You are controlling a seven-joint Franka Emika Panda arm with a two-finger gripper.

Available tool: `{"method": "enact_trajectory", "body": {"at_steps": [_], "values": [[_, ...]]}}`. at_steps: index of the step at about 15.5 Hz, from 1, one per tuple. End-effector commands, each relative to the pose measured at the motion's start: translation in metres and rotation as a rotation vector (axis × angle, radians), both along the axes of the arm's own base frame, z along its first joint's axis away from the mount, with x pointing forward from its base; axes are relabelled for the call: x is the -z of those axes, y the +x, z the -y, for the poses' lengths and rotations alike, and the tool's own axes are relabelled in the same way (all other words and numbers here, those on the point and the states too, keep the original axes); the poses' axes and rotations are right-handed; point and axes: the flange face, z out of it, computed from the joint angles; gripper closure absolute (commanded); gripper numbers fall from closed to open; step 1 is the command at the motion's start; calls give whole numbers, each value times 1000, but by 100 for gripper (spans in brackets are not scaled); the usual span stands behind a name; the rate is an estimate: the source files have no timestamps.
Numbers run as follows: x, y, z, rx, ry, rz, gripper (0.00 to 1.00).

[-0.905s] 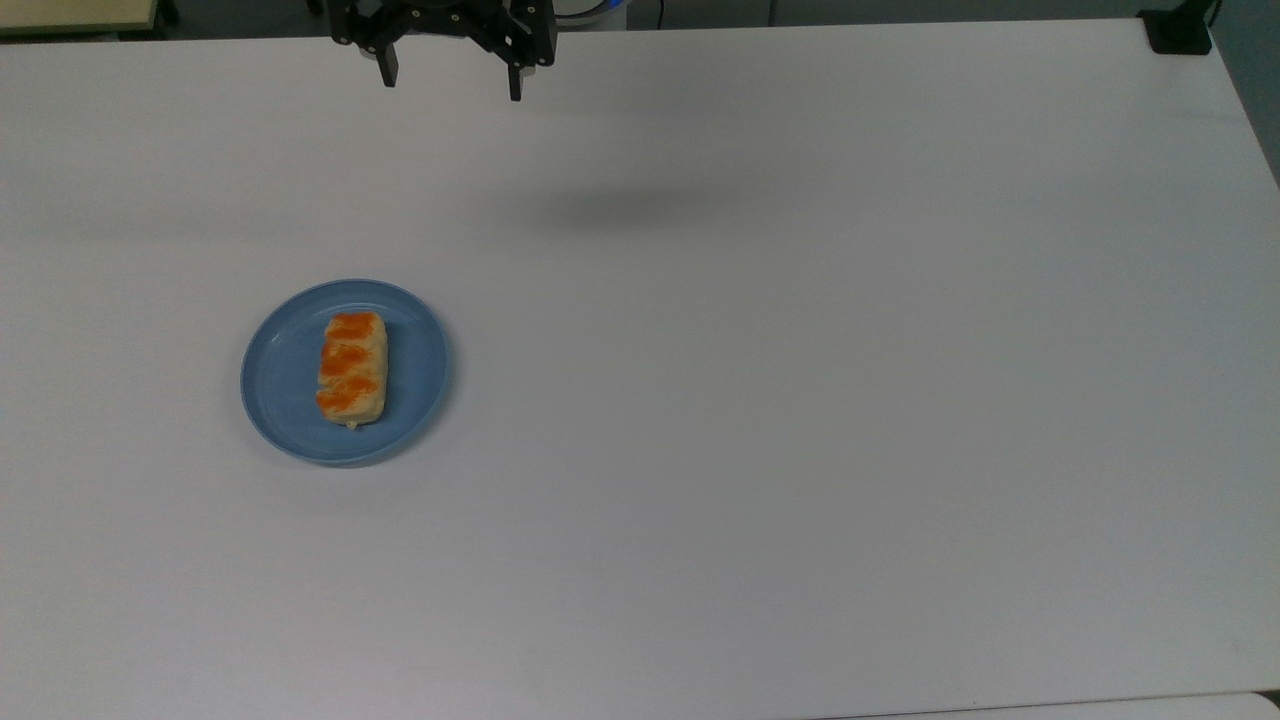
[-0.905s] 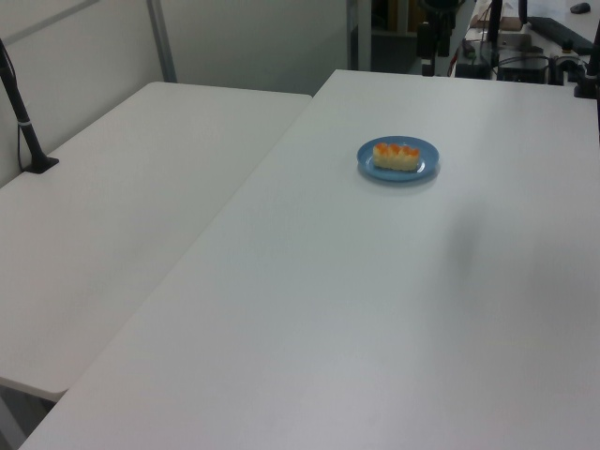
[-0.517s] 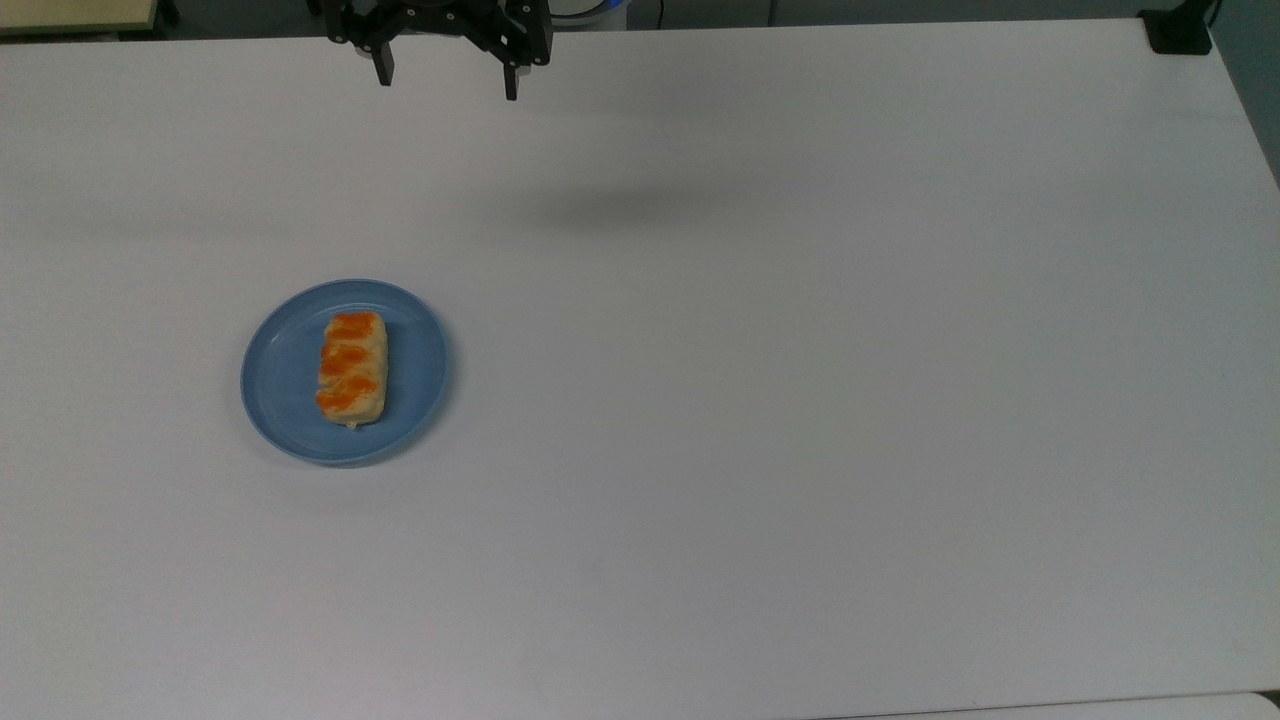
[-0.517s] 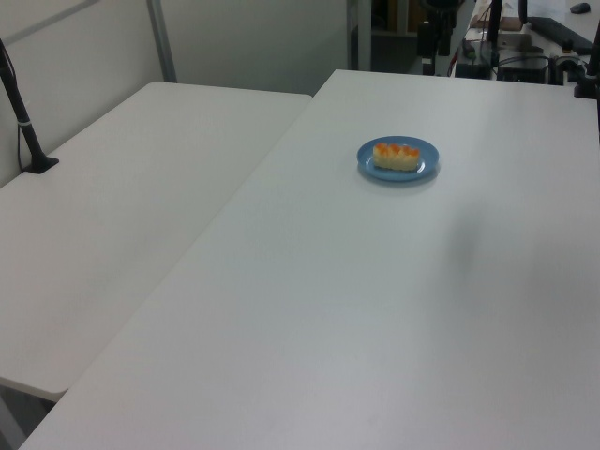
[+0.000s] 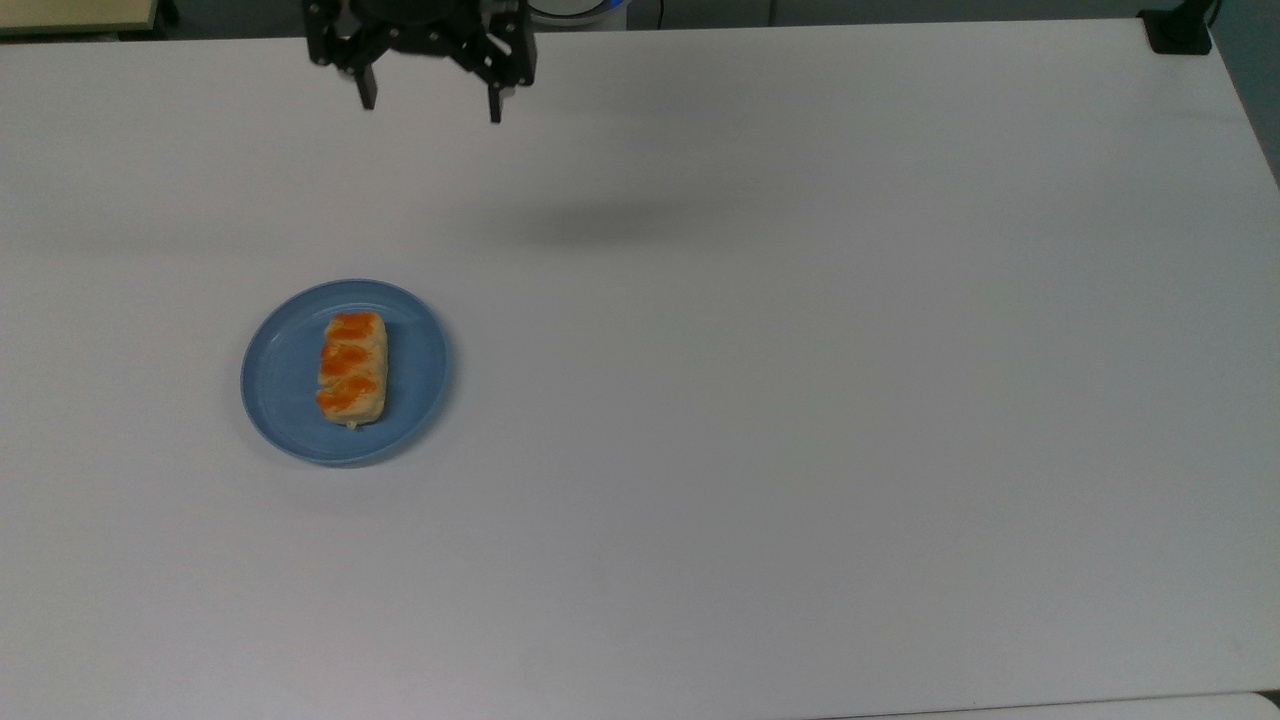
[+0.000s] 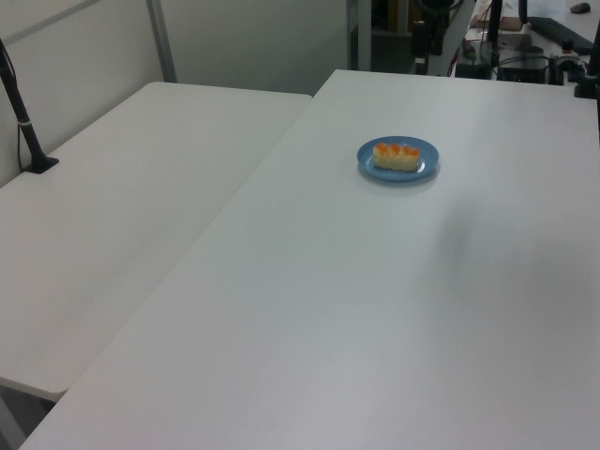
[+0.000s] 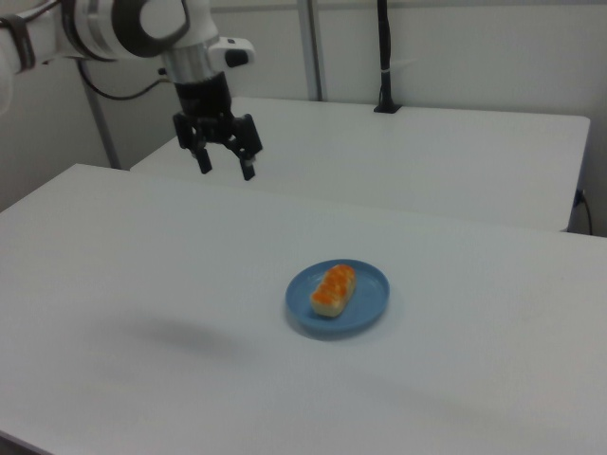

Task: Put the bread on the table
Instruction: 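Move the gripper down over the bread roll on the blue plate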

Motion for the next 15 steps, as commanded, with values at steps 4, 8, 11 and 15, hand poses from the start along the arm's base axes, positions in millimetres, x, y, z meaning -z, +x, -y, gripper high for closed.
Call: {"method": "enact_trajectory", "body": {"at_steps": [4,8,11,15], "values": [[97,54,53,-30,-11,32,0],[171,78,77,-24,-28,14,0],[212,87,92,-32,-41,15,0],[247,92,100,-61,-52,0,0]]}}
